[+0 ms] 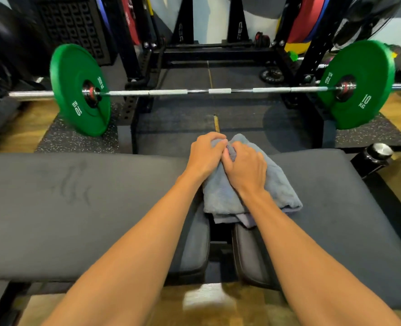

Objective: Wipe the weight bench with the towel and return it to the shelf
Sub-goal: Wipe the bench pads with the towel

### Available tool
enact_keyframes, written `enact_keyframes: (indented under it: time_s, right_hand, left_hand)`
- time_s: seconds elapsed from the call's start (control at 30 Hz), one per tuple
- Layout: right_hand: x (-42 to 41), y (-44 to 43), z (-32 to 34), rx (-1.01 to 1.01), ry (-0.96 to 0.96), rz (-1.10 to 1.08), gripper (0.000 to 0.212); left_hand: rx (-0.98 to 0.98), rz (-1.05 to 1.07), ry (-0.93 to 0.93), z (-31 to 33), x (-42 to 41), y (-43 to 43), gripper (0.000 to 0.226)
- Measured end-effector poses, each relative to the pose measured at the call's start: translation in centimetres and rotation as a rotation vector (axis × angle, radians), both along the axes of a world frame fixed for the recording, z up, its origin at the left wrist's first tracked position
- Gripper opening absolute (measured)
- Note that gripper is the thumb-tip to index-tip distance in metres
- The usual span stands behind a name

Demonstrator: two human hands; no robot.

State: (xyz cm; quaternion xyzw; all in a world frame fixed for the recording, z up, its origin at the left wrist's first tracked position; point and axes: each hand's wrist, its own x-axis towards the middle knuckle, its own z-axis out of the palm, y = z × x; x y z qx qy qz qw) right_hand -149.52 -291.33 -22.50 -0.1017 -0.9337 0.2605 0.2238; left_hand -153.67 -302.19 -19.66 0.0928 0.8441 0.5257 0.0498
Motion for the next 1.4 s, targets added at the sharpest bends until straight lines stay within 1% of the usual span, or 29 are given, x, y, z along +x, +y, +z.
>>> enact_keyframes:
  time_s: [0.07, 0.17, 0.23, 0.27, 0.33, 0.37, 0.4, 0.43, 0.53, 0.63, 0.7, 0.77, 0.83, 0.93, 1.03, 1.1, 1.17, 1.23, 1.33, 1.4]
  right_hand:
    - [1.5, -3.0, 1.0, -0.082, 0.048, -0.005, 0.032]
    - [2.4, -7.9, 2.3, -0.121, 0.056, 0.084, 0.03]
    - [2.1, -10.5, 2.5, -0.021, -0.004, 0.114, 0.03]
    - [1.8, -11.6, 2.4, 0.043, -0.078, 0.115, 0.034]
    - [1.3, -13.3, 1.4, 0.14, -0.274, 0.085, 0.048]
    - [1.2, -13.9, 0.6, 0.198, -0.322, 0.059, 0.052]
    - [1.3, -14.2, -0.2, 0.266, -0.32, 0.033, 0.052]
    - [1.5, -14.4, -0.9, 0.323, -0.289, 0.007, 0.05]
    - [1.2, -15.1, -1.7, 0.403, -0.214, -0.069, 0.044]
    - [0.5, -15.5, -1.9, 0.453, -0.215, -0.122, 0.041]
    - [0.2, -15.6, -2.0, 0.435, -0.205, -0.124, 0.04]
    - [0.5, -15.7, -2.1, 0.42, -0.197, -0.117, 0.04]
    - [1.6, -16.1, -1.7, 0.393, -0.192, -0.12, 0.042]
    - [5.4, -17.2, -1.5, 0.365, -0.191, -0.164, 0.043]
    - [10.0, -18.9, -1.6, 0.38, -0.209, -0.216, 0.042]
    - [11.3, -19.5, -1.7, 0.406, -0.223, -0.231, 0.04]
    - [10.0, -19.2, -1.8, 0.417, -0.236, -0.242, 0.036]
    - [6.7, -18.7, -2.1, 0.422, -0.223, -0.252, 0.033]
    - [0.0, -17.3, -2.9, 0.418, -0.176, -0.251, 0.033]
    - [-4.3, -16.6, -2.7, 0.396, -0.18, -0.218, 0.037]
  left_hand:
    - [0.017, 0.02, 0.001, 1.5, 0.9, -2.8, 0.014]
    - [0.015, 0.089, 0.034, 3.0, 1.7, -8.0, 0.019]
    - [-0.037, 0.135, 0.019, 2.8, 1.8, -11.7, 0.022]
    - [-0.088, 0.137, -0.012, 2.5, 1.6, -13.4, 0.023]
    - [-0.288, 0.102, -0.075, 0.8, 1.1, -16.4, 0.025]
    - [-0.4, 0.086, -0.079, -0.2, 0.8, -17.5, 0.028]
    - [-0.467, 0.074, -0.051, -1.3, 0.5, -18.2, 0.03]
    - [-0.476, 0.058, 0.0, -2.2, 0.0, -18.6, 0.032]
    - [-0.4, -0.012, 0.158, -4.0, -1.3, -18.9, 0.031]
    - [-0.33, -0.046, 0.223, -5.1, -2.5, -18.9, 0.032]
    - [-0.298, -0.049, 0.226, -5.4, -3.0, -19.0, 0.037]
    - [-0.294, -0.045, 0.265, -5.9, -3.1, -19.1, 0.037]
    - [-0.29, -0.064, 0.254, -5.8, -2.8, -19.3, 0.039]
    - [-0.285, -0.09, 0.215, -5.5, -2.5, -19.5, 0.043]
    - [-0.295, -0.107, 0.252, -5.3, -2.3, -19.6, 0.044]
    - [-0.312, -0.097, 0.295, -5.1, -2.2, -19.4, 0.043]
    - [-0.293, -0.075, 0.287, -5.1, -2.4, -19.3, 0.045]
    - [-0.269, -0.043, 0.246, -5.6, -2.9, -19.3, 0.048]
    - [-0.136, -0.03, 0.096, -6.1, -3.7, -19.3, 0.054]
    - [-0.075, -0.036, 0.042, -5.6, -3.9, -19.7, 0.045]
